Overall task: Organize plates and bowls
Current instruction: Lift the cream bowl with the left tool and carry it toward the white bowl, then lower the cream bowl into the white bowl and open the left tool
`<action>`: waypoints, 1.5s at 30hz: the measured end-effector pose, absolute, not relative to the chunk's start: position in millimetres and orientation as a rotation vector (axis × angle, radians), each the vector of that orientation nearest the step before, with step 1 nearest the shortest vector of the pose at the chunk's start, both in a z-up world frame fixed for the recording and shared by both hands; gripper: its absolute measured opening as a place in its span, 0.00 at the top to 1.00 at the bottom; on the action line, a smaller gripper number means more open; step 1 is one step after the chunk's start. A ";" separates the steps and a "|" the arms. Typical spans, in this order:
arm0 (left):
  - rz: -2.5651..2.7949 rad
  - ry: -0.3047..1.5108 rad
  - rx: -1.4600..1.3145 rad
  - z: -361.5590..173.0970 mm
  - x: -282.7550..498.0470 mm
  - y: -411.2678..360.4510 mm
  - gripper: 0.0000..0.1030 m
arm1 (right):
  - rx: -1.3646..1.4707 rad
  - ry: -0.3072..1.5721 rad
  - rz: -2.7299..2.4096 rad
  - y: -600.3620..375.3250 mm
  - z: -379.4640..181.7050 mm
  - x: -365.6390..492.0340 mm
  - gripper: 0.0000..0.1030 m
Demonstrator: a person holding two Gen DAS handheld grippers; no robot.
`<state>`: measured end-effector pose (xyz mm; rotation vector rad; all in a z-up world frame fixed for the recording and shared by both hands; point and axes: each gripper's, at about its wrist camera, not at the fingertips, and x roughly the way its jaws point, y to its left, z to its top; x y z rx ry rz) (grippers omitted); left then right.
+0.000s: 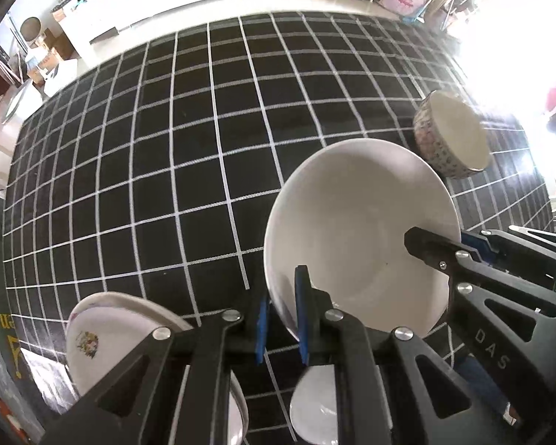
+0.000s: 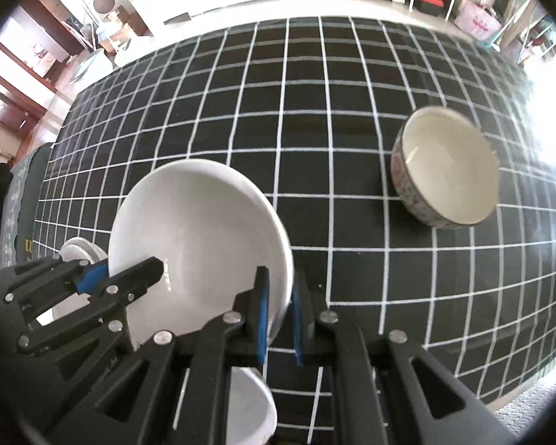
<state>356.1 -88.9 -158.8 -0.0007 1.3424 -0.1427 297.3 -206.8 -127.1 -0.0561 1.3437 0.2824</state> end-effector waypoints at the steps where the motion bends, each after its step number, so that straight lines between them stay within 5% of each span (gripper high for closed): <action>1: -0.143 1.337 0.000 -154.9 353.9 -89.3 0.89 | -0.058 1.339 0.283 -205.1 -123.3 294.5 0.86; 17: -0.125 1.294 -0.005 -114.1 274.6 -92.8 0.89 | -0.143 1.339 0.292 -208.7 -107.4 232.0 0.86; 45: -0.120 1.402 -0.015 -165.0 241.4 -103.4 0.89 | -0.229 1.425 0.276 -207.5 -149.9 211.5 0.86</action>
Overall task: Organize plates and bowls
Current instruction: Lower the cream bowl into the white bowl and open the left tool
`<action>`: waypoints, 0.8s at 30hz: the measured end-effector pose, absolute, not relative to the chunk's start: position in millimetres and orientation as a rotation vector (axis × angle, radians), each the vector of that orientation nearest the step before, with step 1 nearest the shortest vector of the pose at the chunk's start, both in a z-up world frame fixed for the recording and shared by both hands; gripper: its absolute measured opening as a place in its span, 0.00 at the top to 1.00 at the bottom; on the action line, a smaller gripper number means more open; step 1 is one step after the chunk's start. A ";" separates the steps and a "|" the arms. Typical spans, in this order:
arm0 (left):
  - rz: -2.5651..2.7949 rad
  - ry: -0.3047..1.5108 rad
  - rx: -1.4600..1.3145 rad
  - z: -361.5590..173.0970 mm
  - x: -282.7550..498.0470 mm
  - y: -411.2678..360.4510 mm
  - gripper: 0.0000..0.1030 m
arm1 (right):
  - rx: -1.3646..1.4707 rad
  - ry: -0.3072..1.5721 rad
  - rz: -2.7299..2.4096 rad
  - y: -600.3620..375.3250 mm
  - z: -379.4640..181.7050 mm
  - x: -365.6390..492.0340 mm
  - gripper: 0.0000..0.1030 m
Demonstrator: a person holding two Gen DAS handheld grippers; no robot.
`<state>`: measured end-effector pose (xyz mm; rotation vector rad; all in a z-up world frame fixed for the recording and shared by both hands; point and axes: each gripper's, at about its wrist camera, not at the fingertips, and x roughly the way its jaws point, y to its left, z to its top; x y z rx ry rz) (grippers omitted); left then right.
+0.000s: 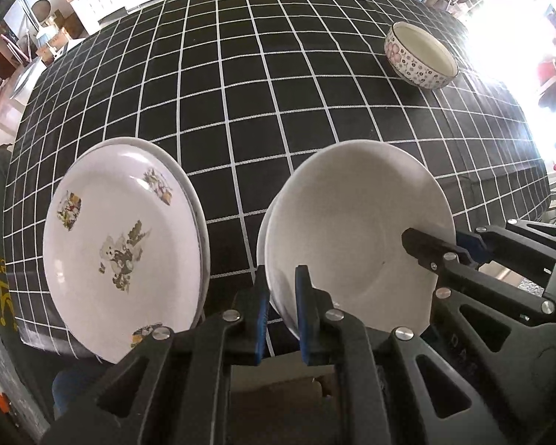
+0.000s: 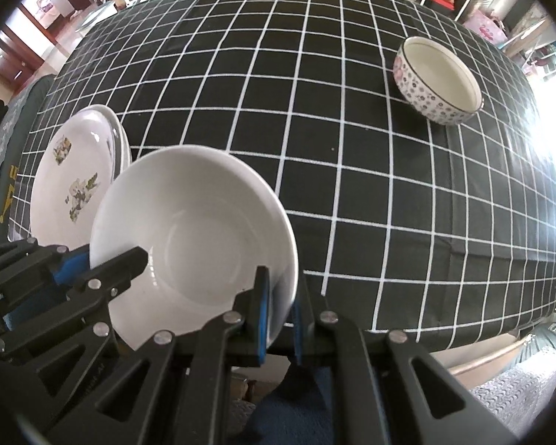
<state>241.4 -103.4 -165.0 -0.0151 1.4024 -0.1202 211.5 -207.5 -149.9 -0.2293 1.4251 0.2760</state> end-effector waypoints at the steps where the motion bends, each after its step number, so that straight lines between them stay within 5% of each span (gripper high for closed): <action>1: -0.121 1.403 -0.018 -165.9 241.1 -102.7 0.89 | -0.239 1.421 0.276 -206.4 -150.2 211.3 0.86; 24: -0.128 1.398 -0.049 -167.1 238.0 -100.5 0.84 | -0.255 1.414 0.286 -205.1 -151.2 209.3 0.86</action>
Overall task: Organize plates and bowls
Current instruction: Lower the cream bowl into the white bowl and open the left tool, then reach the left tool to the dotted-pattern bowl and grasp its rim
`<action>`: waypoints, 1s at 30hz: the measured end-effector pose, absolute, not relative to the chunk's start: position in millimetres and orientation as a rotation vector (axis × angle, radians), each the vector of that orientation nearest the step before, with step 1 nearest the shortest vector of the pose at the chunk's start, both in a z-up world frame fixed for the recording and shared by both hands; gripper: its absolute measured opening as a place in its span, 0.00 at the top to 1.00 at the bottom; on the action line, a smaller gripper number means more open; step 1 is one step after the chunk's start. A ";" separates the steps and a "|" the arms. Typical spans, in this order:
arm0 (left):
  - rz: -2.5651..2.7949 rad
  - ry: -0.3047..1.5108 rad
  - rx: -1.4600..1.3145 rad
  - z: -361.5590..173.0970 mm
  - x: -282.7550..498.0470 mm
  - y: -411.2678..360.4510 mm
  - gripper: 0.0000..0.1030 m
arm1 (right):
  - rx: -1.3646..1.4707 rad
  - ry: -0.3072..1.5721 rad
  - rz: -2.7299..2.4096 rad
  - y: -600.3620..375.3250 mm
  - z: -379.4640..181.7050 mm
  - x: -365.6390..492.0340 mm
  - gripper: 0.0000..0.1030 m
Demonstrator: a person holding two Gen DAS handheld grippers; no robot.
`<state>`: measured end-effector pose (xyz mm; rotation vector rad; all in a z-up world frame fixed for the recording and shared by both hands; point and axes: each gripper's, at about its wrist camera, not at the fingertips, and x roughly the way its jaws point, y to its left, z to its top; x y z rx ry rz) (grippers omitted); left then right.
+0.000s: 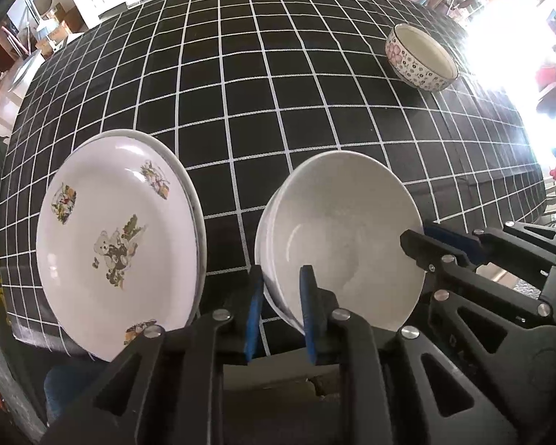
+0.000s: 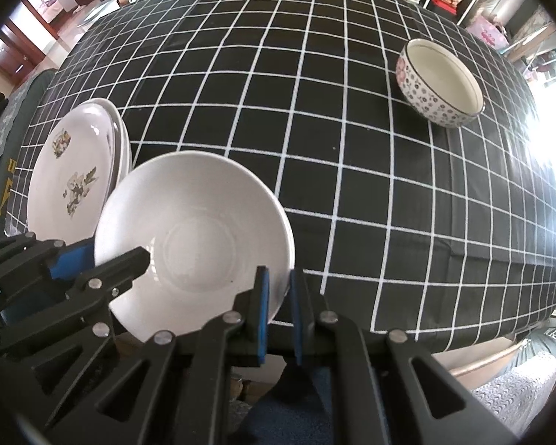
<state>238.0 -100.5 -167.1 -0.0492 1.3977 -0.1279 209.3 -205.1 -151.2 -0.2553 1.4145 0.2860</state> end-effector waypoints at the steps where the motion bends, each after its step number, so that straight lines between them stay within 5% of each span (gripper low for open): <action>1: -0.130 1.394 -0.046 -165.7 237.3 -100.1 0.84 | -0.260 1.410 0.281 -205.4 -151.0 210.0 0.86; 20: -0.128 1.339 -0.051 -135.7 224.2 -91.7 0.82 | -0.142 1.383 0.306 -220.0 -127.7 202.9 0.85; 30: -0.171 1.283 -0.031 -100.9 225.0 -116.6 0.70 | -0.041 1.320 0.302 -252.8 -96.9 211.0 0.52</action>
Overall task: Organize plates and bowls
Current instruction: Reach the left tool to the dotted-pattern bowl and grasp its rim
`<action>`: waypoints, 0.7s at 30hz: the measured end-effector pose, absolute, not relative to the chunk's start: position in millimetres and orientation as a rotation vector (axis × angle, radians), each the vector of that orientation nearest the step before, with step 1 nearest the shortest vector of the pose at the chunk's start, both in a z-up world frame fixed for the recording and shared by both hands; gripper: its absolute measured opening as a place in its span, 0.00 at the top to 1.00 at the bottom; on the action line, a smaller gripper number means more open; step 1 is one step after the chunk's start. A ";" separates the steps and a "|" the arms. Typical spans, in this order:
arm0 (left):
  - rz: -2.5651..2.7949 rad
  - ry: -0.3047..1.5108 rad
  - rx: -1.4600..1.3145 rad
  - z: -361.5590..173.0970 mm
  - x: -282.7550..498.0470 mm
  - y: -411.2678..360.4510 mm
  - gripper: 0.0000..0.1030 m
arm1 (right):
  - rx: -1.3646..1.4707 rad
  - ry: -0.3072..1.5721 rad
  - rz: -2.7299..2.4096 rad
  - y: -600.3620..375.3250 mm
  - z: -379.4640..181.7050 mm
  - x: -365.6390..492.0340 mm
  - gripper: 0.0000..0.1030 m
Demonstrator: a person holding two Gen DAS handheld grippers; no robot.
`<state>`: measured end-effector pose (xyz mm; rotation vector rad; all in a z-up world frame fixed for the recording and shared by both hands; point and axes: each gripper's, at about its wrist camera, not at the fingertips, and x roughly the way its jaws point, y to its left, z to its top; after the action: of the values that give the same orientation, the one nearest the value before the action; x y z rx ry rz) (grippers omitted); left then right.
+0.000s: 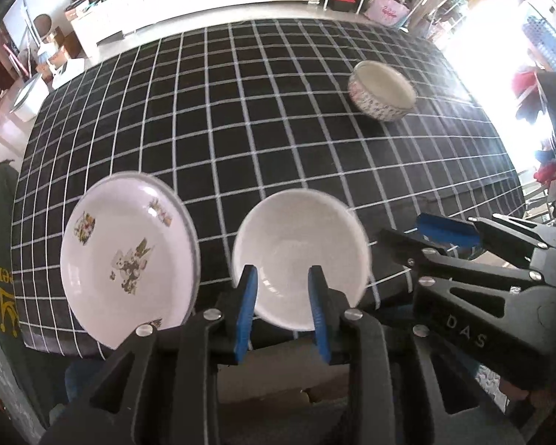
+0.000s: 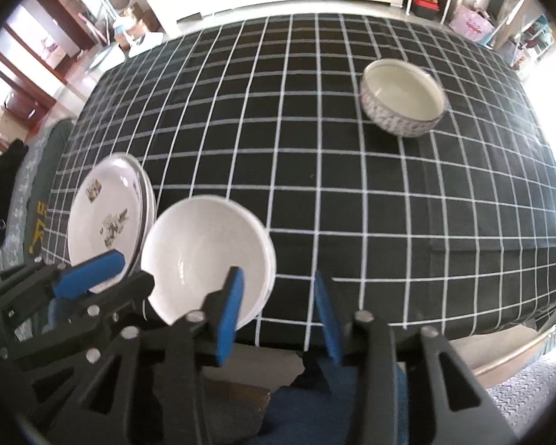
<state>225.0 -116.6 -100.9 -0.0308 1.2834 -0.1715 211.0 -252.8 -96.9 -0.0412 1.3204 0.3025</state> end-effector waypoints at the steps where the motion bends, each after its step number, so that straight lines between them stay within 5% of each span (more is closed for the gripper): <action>1: -0.175 1.276 -0.031 -96.9 226.1 -119.7 0.68 | -0.030 1.313 0.299 -257.6 -93.3 212.8 0.50; 21: -0.264 1.204 -0.008 -51.3 308.5 -197.5 0.62 | 0.070 1.260 0.181 -344.5 -58.8 283.1 0.46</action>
<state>308.5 -197.5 -51.3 -0.0084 1.2043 -0.2638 283.1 -344.5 -58.8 0.0697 1.2596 0.1808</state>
